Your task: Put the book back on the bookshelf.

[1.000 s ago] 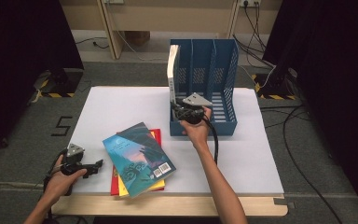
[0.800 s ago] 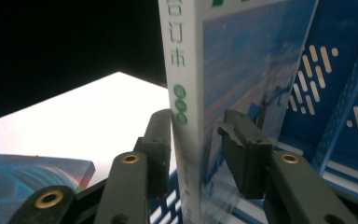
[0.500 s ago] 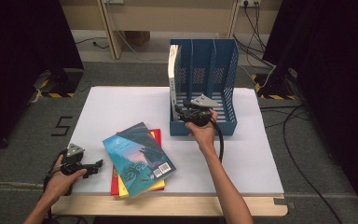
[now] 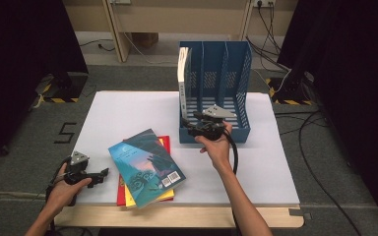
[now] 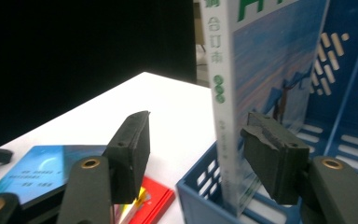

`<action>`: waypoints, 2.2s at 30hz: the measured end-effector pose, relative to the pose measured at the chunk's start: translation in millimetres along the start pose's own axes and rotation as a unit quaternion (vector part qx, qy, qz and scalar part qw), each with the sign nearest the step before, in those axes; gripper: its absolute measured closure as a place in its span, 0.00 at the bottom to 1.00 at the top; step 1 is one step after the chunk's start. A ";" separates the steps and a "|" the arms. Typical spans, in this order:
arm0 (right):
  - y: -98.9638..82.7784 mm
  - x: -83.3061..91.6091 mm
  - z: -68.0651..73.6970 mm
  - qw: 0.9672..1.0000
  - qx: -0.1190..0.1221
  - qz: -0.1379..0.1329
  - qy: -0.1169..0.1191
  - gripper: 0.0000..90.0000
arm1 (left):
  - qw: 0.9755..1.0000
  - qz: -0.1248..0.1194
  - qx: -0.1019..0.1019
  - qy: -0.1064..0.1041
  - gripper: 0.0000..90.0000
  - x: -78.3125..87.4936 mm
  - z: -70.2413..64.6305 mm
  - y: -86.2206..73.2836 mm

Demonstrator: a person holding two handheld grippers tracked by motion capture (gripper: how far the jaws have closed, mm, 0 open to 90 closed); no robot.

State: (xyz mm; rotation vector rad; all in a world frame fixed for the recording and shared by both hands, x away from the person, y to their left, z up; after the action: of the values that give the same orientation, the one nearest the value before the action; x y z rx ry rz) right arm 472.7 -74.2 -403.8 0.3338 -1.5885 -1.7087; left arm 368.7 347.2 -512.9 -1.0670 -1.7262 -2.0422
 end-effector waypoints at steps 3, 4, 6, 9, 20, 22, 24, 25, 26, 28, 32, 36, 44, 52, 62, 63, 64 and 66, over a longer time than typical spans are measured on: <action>-3.2 2.7 2.9 1.000 -0.004 0.003 0.005 0.44 | 1.000 0.000 0.000 0.000 0.10 0.0 0.0 0.0; -4.4 3.5 3.9 1.000 -0.007 0.004 0.009 0.43 | 1.000 0.000 0.000 0.000 0.10 0.0 0.0 0.0; -6.6 5.2 6.9 1.000 -0.015 0.005 0.016 0.42 | 1.000 0.000 0.000 0.000 0.10 0.0 0.0 0.1; -10.5 7.1 13.0 1.000 -0.011 0.010 0.025 0.42 | 1.000 0.000 0.000 0.000 0.10 -0.1 -0.1 0.1; -31.9 4.5 26.1 0.998 -0.014 0.043 0.050 0.40 | 1.000 0.002 0.000 0.000 0.10 0.1 -0.1 0.5; -35.4 3.7 26.4 0.997 -0.015 0.048 0.053 0.39 | 1.000 0.003 -0.001 0.000 0.10 0.2 0.0 0.9; -38.8 3.5 26.7 0.997 -0.018 0.053 0.053 0.38 | 1.000 0.003 0.000 0.000 0.10 0.2 -0.1 0.9; -40.4 3.6 27.0 0.997 -0.020 0.055 0.054 0.38 | 1.000 0.003 0.000 0.000 0.10 0.2 0.0 0.9; -41.9 3.8 27.4 0.997 -0.021 0.058 0.056 0.38 | 1.000 0.003 0.000 0.000 0.10 0.2 0.0 0.9; -45.2 3.9 27.6 0.996 -0.021 0.062 0.059 0.38 | 1.000 0.004 0.000 0.001 0.10 0.2 -0.1 1.0; -52.7 2.7 25.9 0.994 -0.037 0.068 0.072 0.35 | 1.000 0.004 -0.001 0.000 0.10 0.3 -0.1 1.0; -60.5 0.3 23.3 0.993 -0.051 0.078 0.072 0.33 | 1.000 0.004 -0.001 0.000 0.10 0.2 0.0 1.0; -70.3 -3.6 25.9 0.991 -0.051 0.094 0.083 0.30 | 1.000 0.004 -0.001 0.001 0.10 0.2 -0.2 1.0; -74.9 -3.8 29.6 0.990 -0.049 0.103 0.086 0.30 | 1.000 0.004 -0.001 0.000 0.10 0.2 -0.1 1.0; -80.4 -7.7 30.9 0.988 -0.045 0.119 0.089 0.30 | 1.000 0.006 -0.001 0.000 0.11 1.2 -0.4 1.5; -80.5 -7.9 30.7 0.988 -0.045 0.119 0.088 0.30 | 1.000 0.007 -0.002 0.000 0.11 1.4 -0.3 1.6; -80.9 -8.3 30.5 0.988 -0.047 0.120 0.086 0.30 | 1.000 0.007 -0.001 -0.001 0.11 1.3 0.0 1.7; -82.7 -9.2 29.6 0.988 -0.043 0.122 0.086 0.30 | 1.000 0.007 -0.001 -0.002 0.11 1.3 0.2 1.6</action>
State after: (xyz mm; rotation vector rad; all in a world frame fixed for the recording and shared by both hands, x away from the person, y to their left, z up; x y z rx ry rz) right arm 430.6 -51.8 -478.3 0.2264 -1.3657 -1.5127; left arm 368.8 347.3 -510.9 -1.0819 -1.7145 -2.0347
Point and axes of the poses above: each handheld gripper's, and its own axes: x roughly backward along the jaws, y roughly out of its top, z roughly to its left, the point moved 1 cm from there along -x, roughly forward along the jaws, and after that the axes turned 3 degrees about -x, right-handed, at the moved point
